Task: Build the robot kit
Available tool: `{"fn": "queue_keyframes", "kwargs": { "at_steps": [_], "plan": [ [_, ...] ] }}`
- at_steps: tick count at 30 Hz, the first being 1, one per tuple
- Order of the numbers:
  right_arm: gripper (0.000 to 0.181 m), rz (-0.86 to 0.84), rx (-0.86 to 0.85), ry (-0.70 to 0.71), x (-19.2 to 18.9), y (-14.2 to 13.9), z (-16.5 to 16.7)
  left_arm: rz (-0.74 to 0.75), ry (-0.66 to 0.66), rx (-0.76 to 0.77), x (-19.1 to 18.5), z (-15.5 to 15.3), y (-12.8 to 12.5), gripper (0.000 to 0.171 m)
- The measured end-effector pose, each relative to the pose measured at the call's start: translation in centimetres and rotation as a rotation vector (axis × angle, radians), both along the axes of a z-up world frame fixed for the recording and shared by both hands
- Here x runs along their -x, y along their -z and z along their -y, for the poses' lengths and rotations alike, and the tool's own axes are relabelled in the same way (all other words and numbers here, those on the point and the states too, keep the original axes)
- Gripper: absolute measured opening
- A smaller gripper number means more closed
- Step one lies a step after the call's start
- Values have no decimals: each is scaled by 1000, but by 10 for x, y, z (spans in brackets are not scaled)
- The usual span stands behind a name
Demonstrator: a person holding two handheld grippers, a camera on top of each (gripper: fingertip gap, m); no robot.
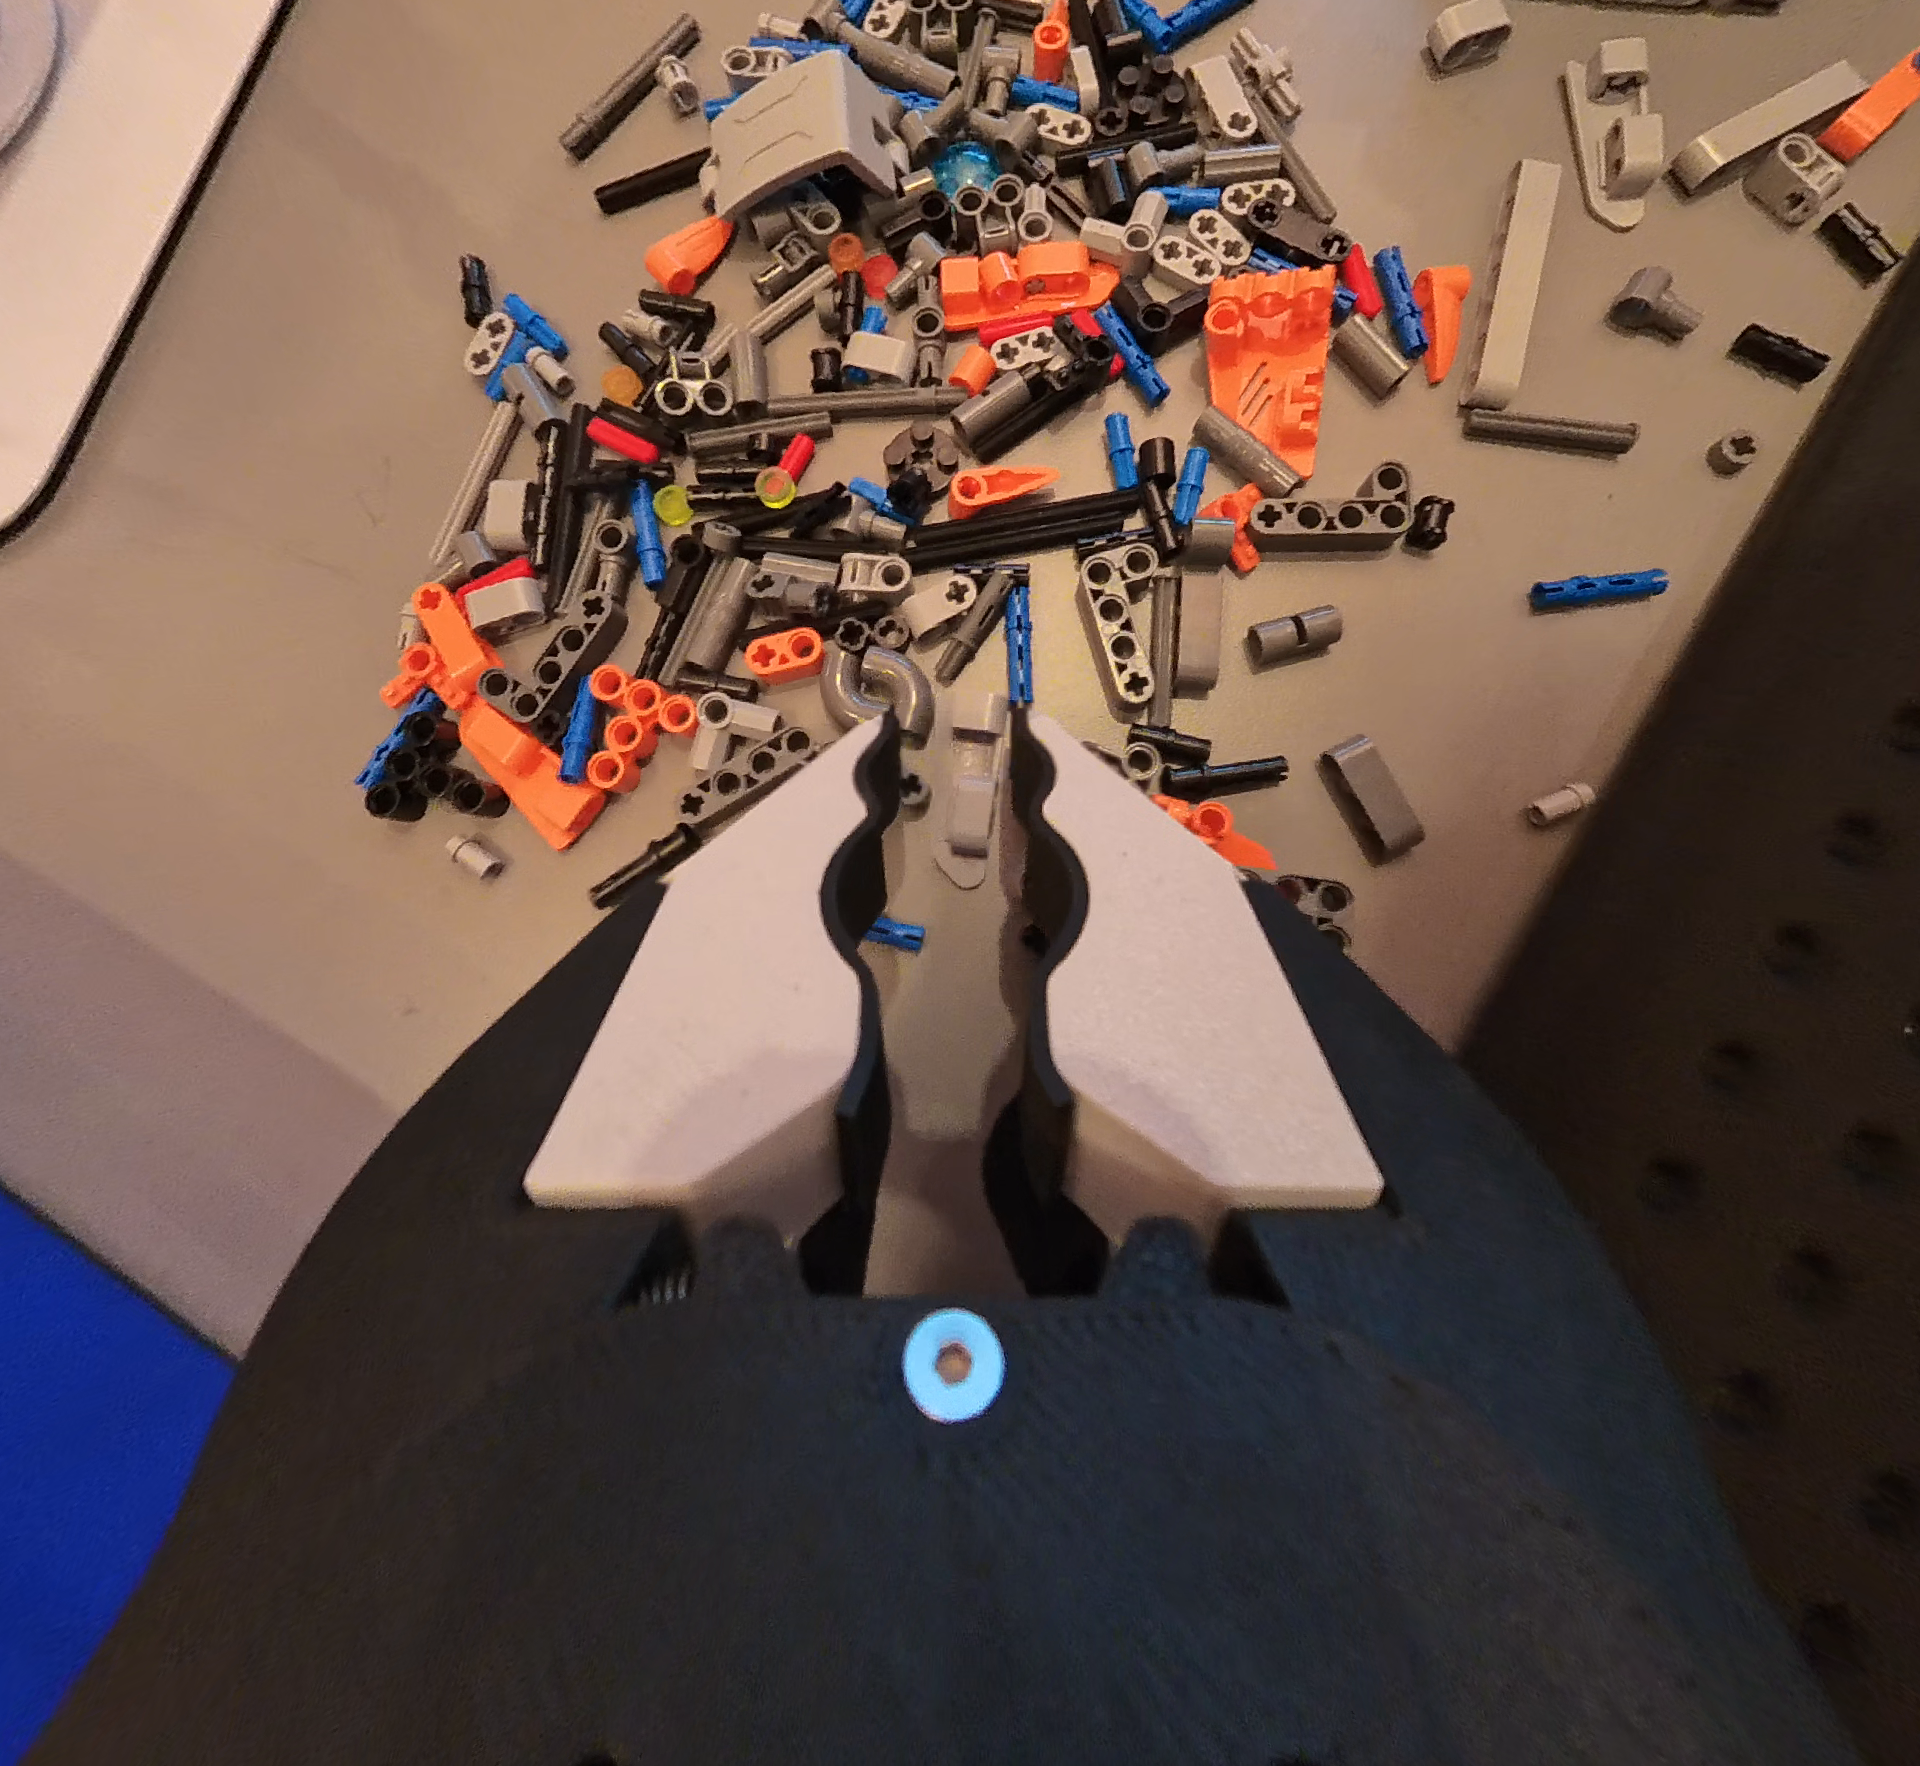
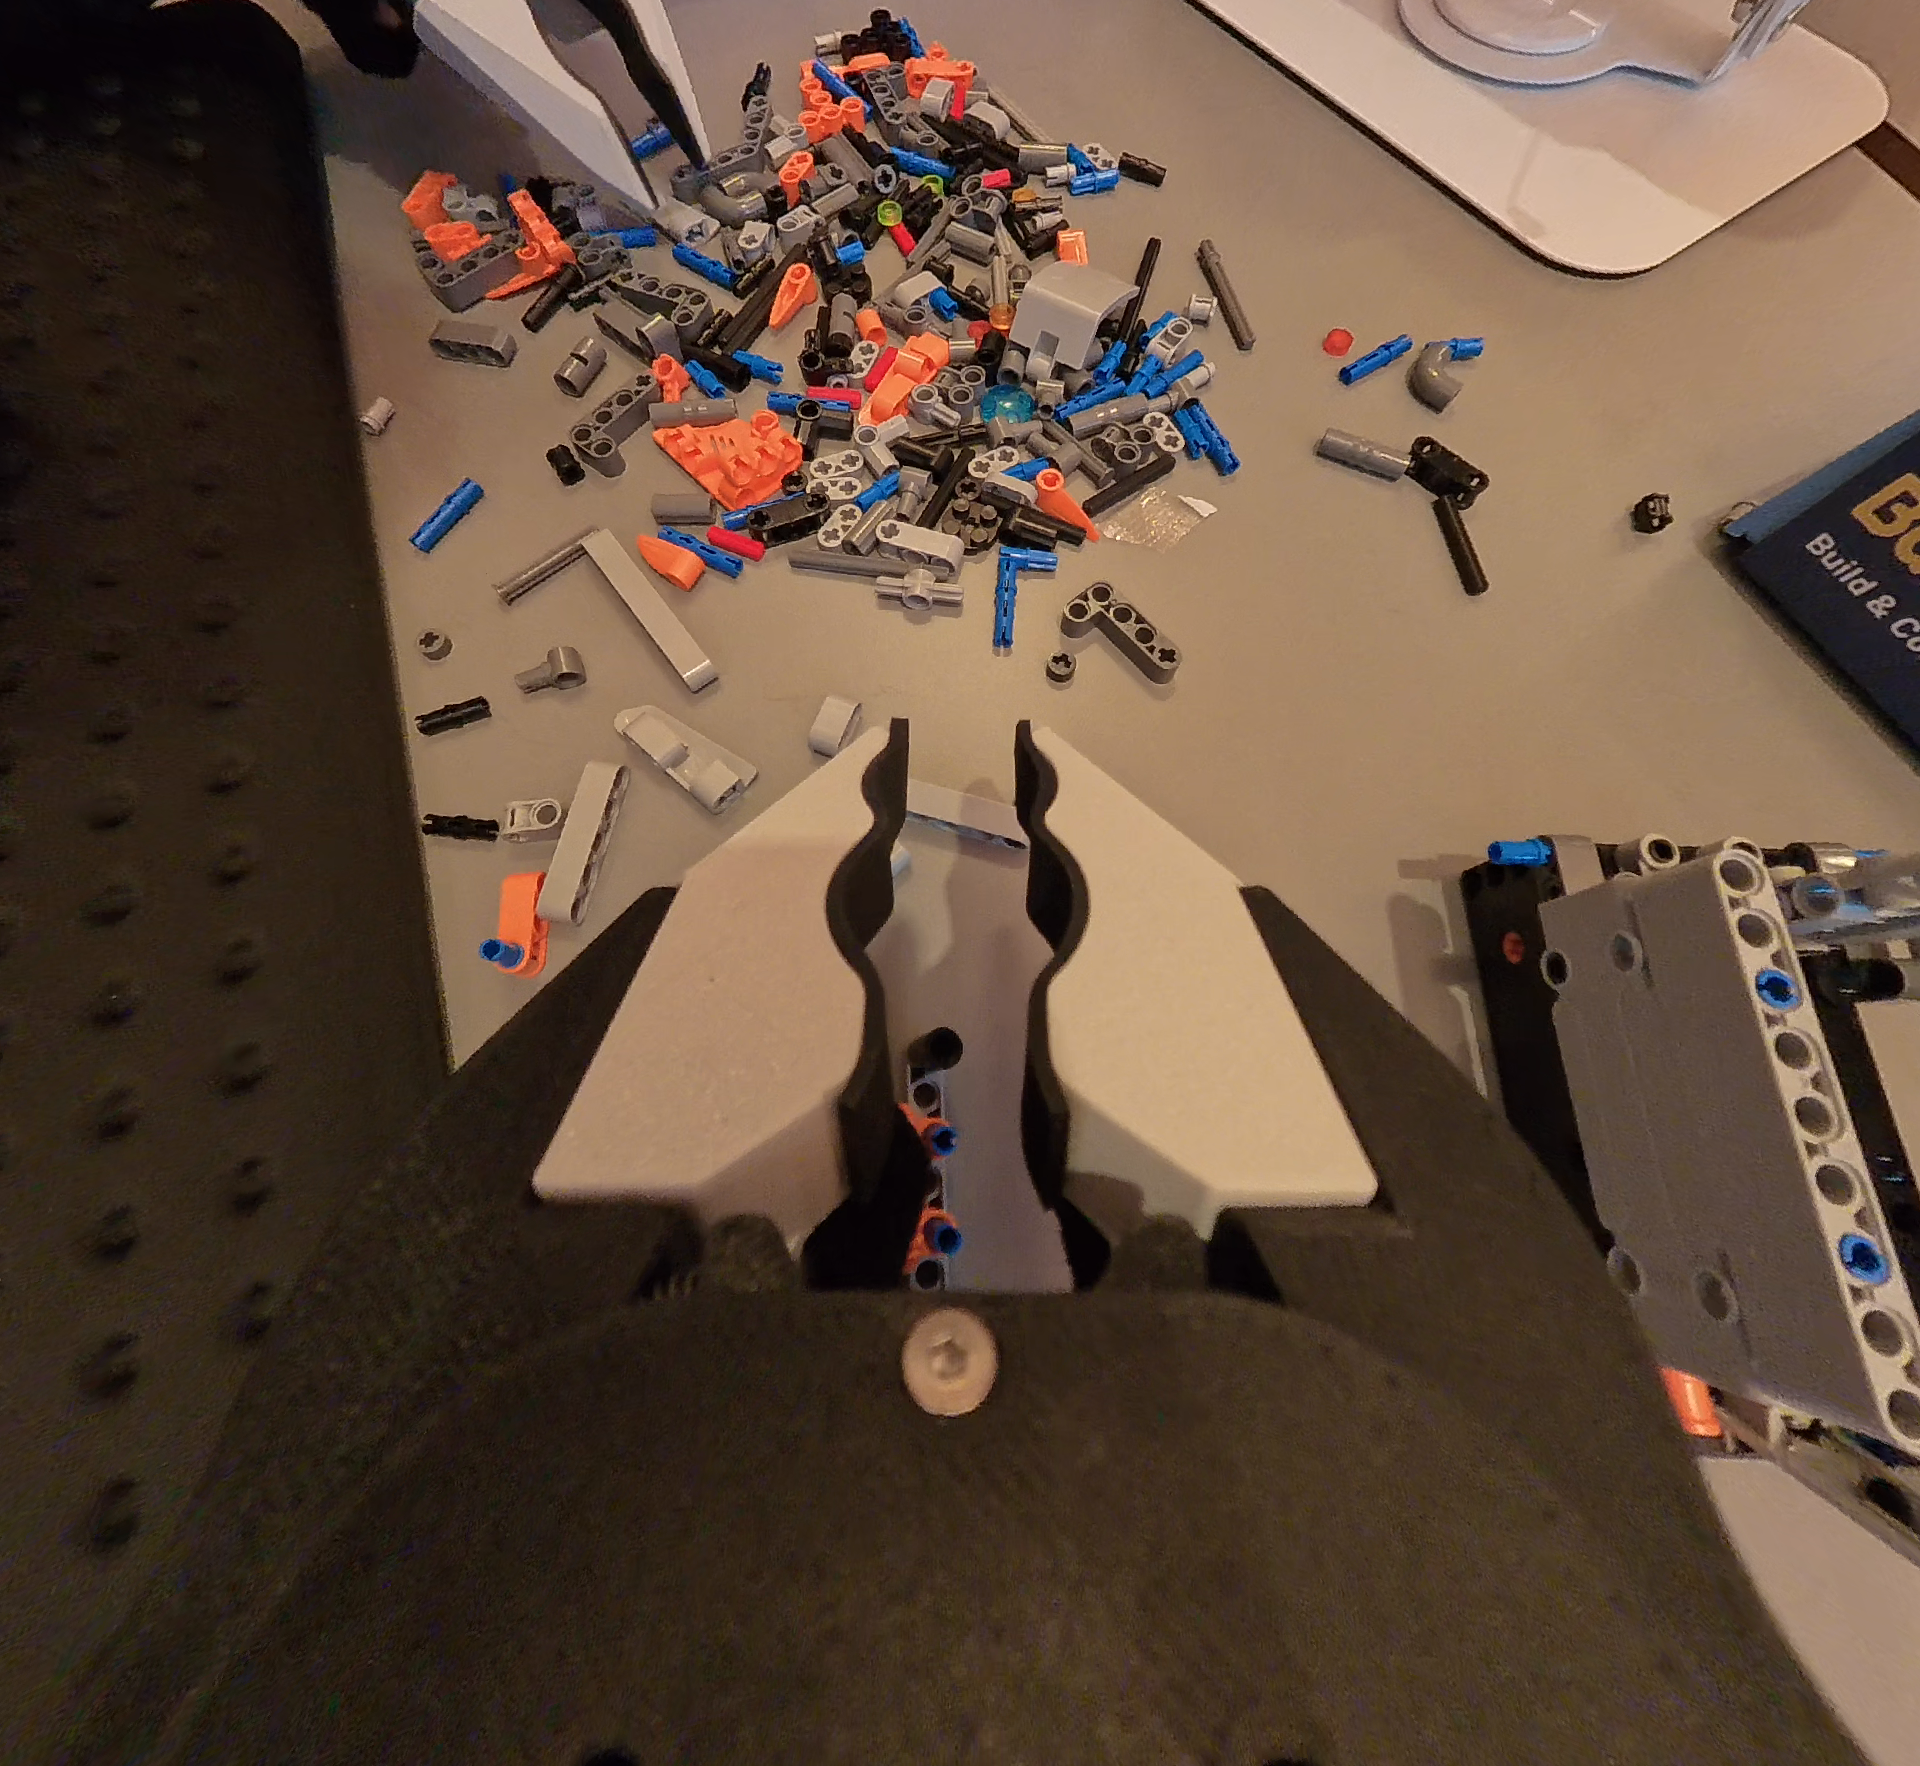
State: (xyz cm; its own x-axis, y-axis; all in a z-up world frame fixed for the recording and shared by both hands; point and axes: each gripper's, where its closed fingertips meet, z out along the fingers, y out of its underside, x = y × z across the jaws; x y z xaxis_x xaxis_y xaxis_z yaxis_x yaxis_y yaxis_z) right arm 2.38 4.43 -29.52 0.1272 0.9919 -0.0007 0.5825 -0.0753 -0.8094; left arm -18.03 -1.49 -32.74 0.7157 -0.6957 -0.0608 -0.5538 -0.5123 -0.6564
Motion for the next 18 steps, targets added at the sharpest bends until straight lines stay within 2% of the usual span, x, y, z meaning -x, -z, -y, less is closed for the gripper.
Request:
{"fn": "queue_keyframes", "kwargs": {
  "at_steps": [11, 18],
  "plan": [
    [19, 5, 5, 4, 0, 2, -1, -19, -57, -9, 11, -5, 2, 19],
    [19, 5, 6, 3, 0, 2, -1, -9, -48, 2, 8, -4, 4, 19]
  ]
}}
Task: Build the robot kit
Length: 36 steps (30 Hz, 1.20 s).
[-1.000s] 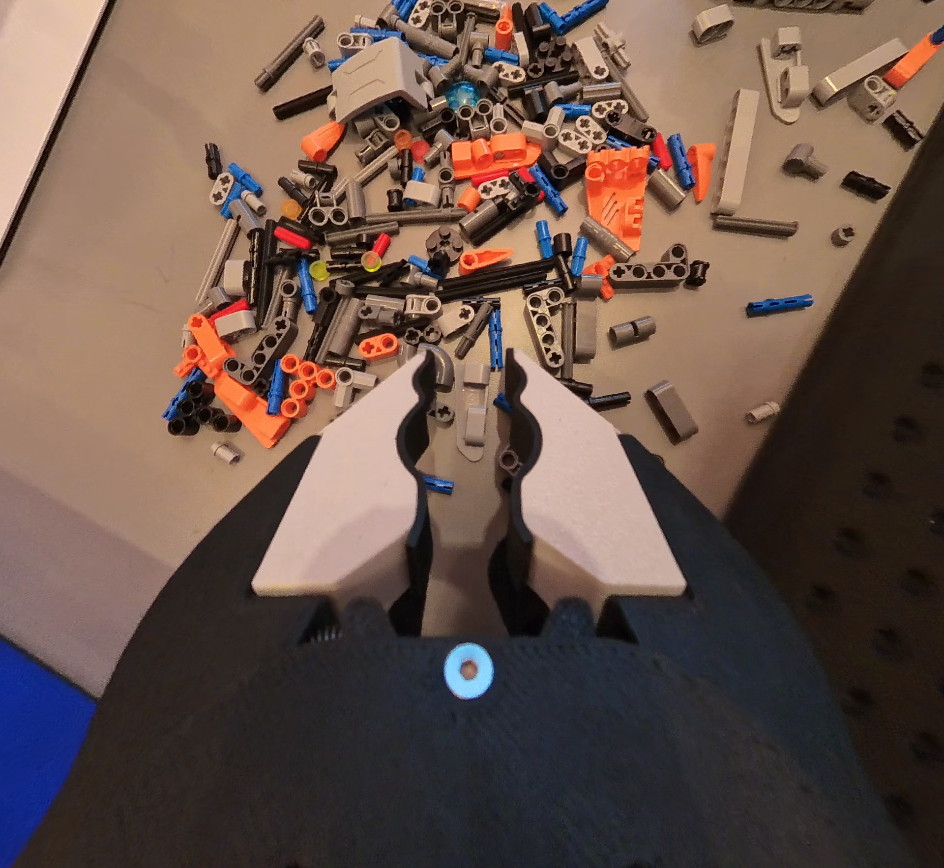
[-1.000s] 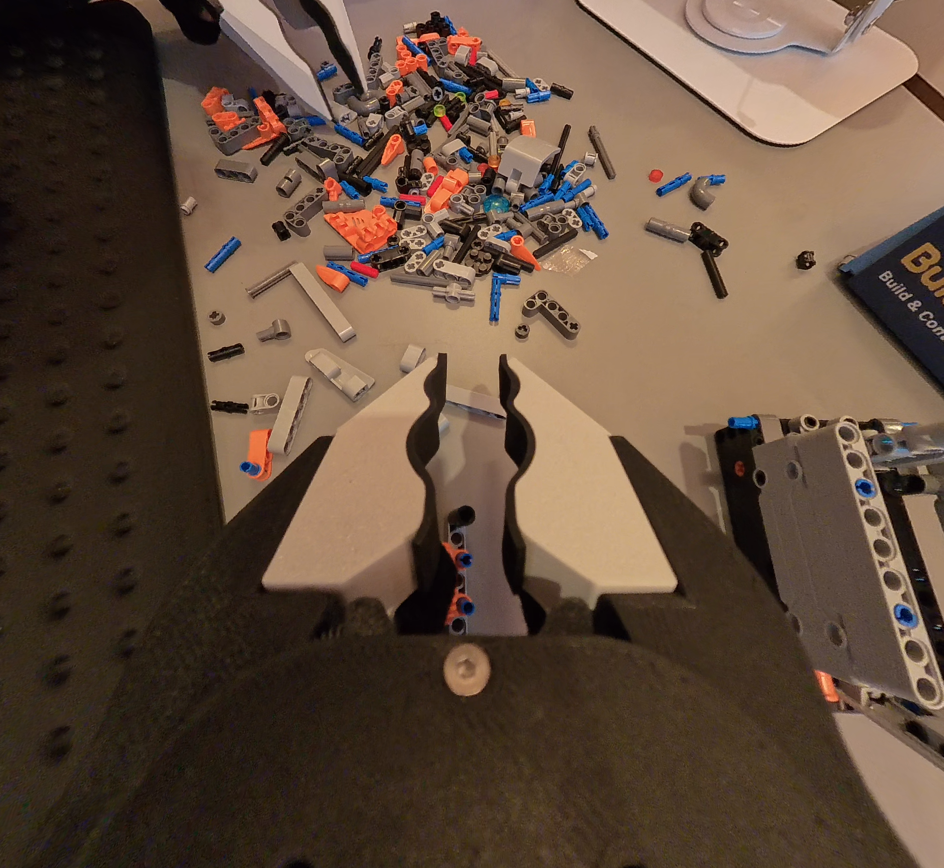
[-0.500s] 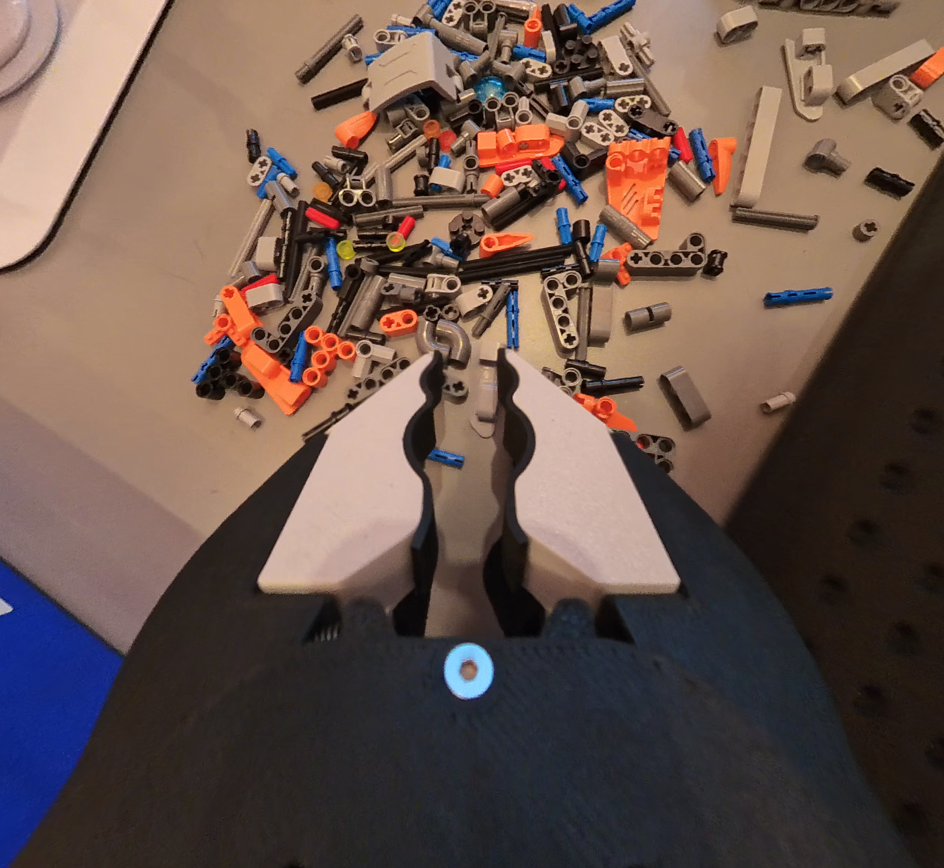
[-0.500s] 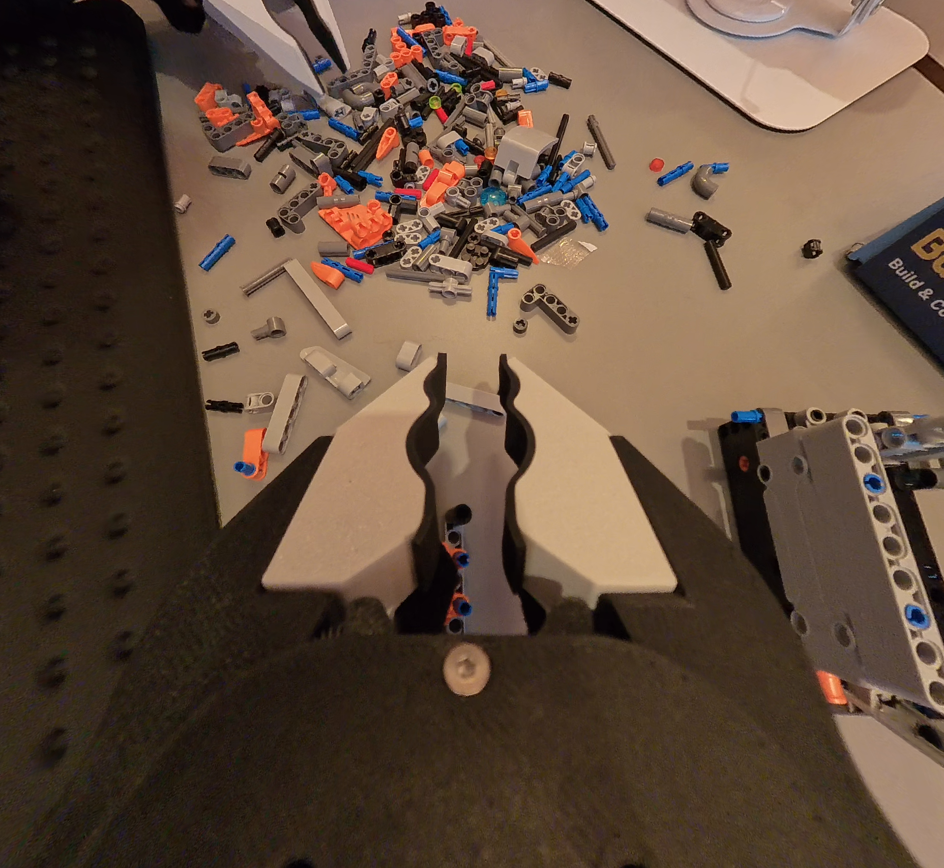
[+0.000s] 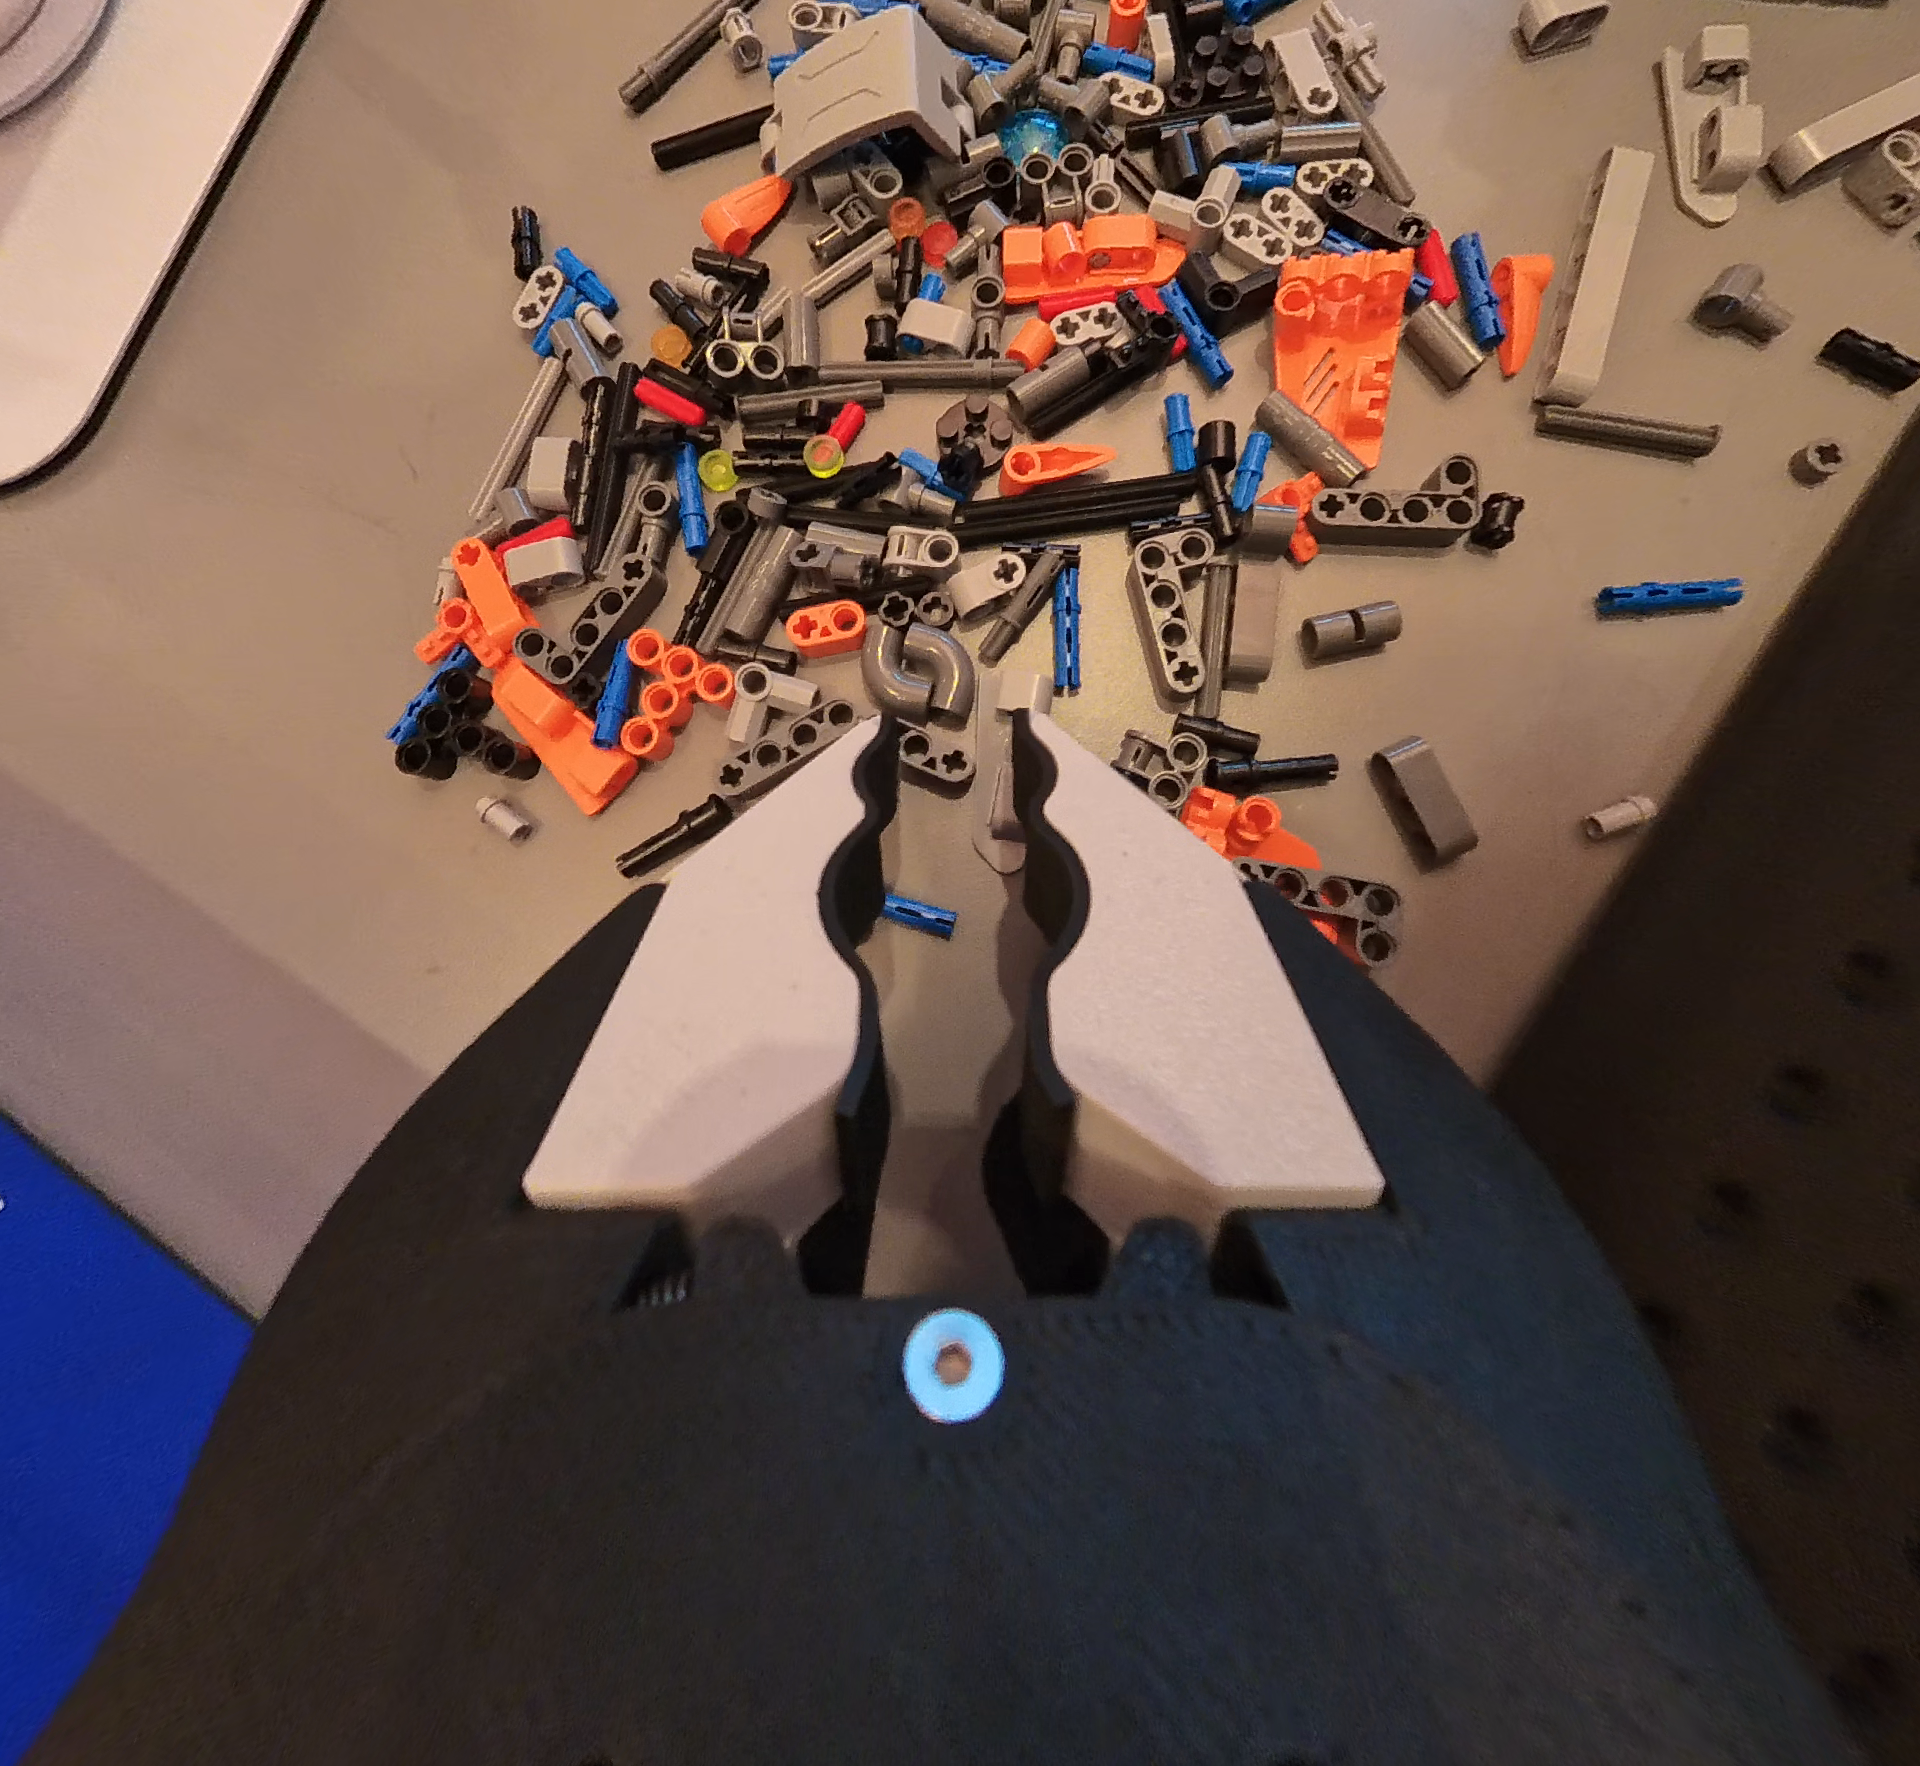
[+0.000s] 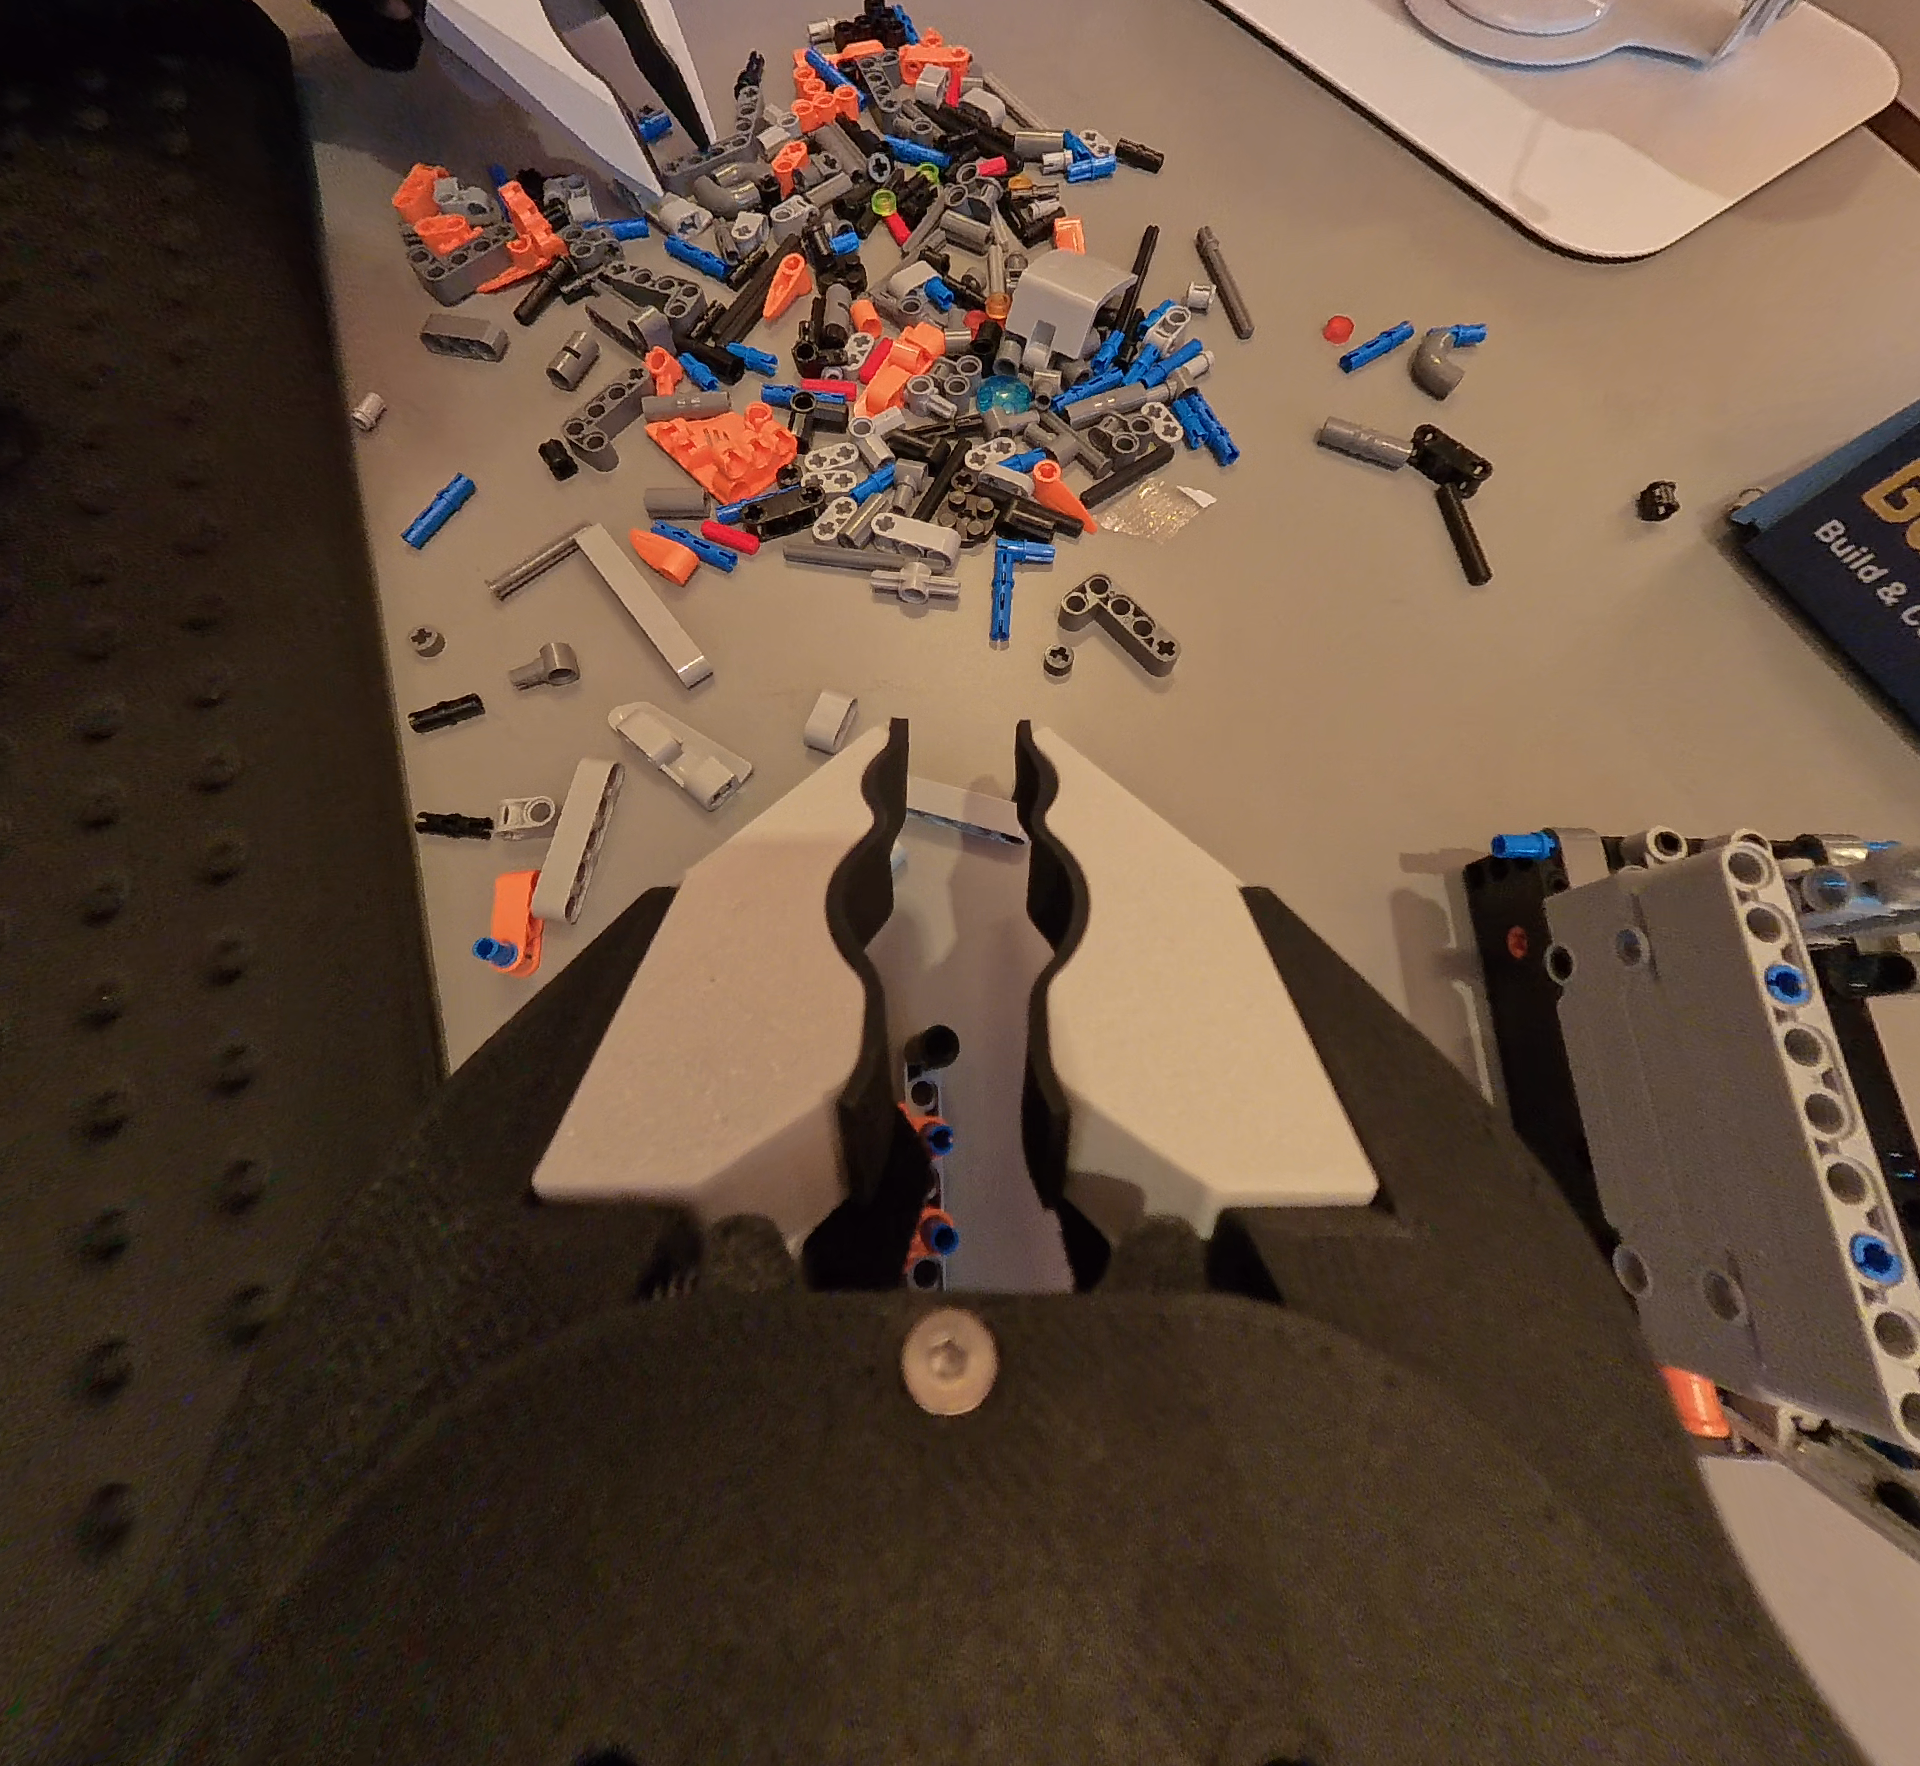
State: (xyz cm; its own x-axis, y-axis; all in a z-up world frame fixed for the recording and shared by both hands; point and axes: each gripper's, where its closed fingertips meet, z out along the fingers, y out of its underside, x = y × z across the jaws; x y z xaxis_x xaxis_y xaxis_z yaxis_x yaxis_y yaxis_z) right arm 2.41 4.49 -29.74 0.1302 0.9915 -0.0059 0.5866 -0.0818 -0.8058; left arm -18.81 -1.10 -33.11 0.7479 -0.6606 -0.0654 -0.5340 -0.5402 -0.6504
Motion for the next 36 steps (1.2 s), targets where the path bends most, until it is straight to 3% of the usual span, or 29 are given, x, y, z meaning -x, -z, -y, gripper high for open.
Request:
{"fn": "queue_keyframes", "kwargs": {
  "at_steps": [27, 36],
  "plan": [
    [18, 4, 6, 8, 1, 2, -2, 29, 8, -29, -3, 1, -5, 16],
    [19, -25, -8, 10, 18, -4, -2, 42, 2, -42, -2, 0, -8, 16]
  ]
}}
